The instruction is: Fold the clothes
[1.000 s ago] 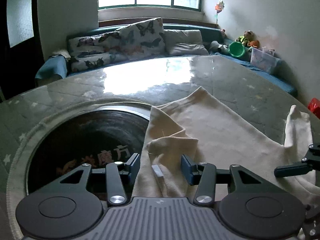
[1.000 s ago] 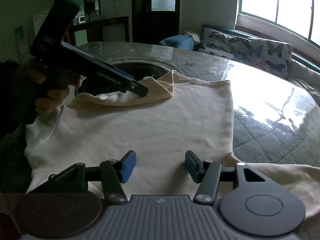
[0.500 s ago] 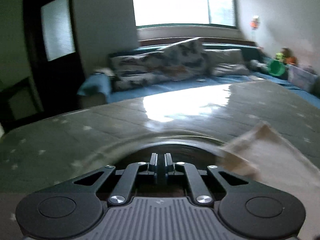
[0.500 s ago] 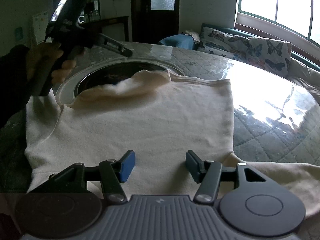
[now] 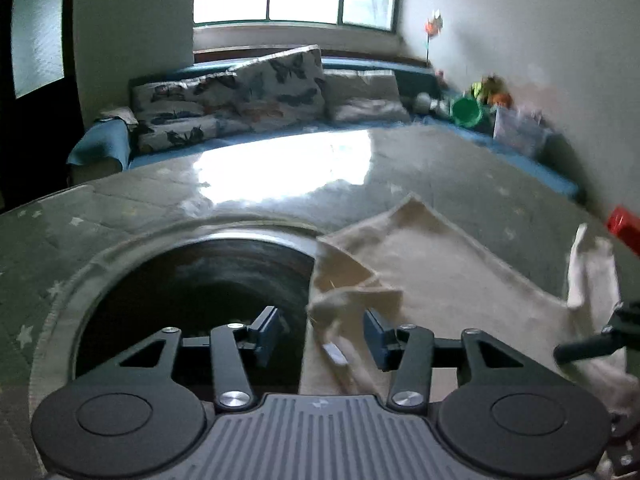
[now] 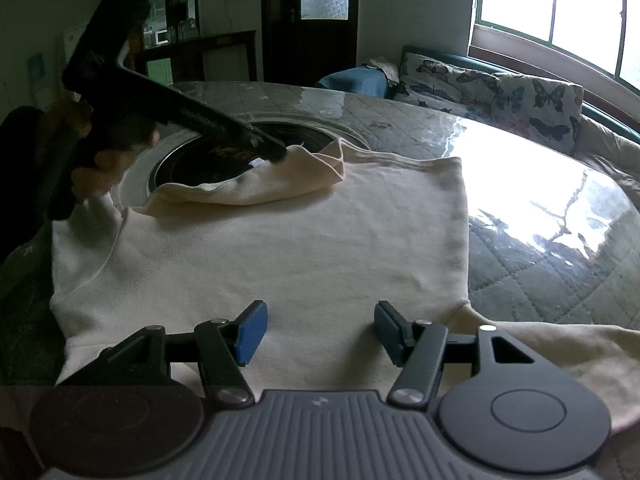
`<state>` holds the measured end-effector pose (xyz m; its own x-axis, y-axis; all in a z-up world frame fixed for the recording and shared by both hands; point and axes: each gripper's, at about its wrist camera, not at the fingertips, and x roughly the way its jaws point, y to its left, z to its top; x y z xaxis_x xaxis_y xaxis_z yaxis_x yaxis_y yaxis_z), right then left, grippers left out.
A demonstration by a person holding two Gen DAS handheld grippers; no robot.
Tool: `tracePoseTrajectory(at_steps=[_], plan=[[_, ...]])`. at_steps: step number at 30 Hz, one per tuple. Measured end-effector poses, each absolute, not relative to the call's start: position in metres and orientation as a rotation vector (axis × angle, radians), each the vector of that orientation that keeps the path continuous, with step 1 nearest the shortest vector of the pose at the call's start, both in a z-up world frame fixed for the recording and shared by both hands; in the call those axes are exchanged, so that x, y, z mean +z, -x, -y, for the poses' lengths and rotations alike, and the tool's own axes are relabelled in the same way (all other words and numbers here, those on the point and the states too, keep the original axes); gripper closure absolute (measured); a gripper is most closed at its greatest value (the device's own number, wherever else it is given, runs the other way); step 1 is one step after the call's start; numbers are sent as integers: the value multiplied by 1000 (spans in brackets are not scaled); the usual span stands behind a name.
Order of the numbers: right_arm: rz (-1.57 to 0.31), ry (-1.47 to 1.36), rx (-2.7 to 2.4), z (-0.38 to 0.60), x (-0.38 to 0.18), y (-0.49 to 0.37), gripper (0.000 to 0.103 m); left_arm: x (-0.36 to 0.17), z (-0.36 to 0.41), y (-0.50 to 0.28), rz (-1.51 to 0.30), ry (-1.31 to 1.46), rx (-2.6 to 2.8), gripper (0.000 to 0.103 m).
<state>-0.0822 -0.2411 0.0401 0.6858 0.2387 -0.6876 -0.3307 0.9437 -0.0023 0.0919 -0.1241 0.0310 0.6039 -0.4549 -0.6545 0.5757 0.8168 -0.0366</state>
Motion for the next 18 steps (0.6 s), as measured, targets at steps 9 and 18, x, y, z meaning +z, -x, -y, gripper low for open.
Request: tracePoseTrajectory(at_steps=[9,18], plan=[[-750,130,320,240,41,82,42,24,133,-87,-661,-251,-606,92],[-752,127,316,240,41,82,41,47,93,-121,-548,-207,-390,96]])
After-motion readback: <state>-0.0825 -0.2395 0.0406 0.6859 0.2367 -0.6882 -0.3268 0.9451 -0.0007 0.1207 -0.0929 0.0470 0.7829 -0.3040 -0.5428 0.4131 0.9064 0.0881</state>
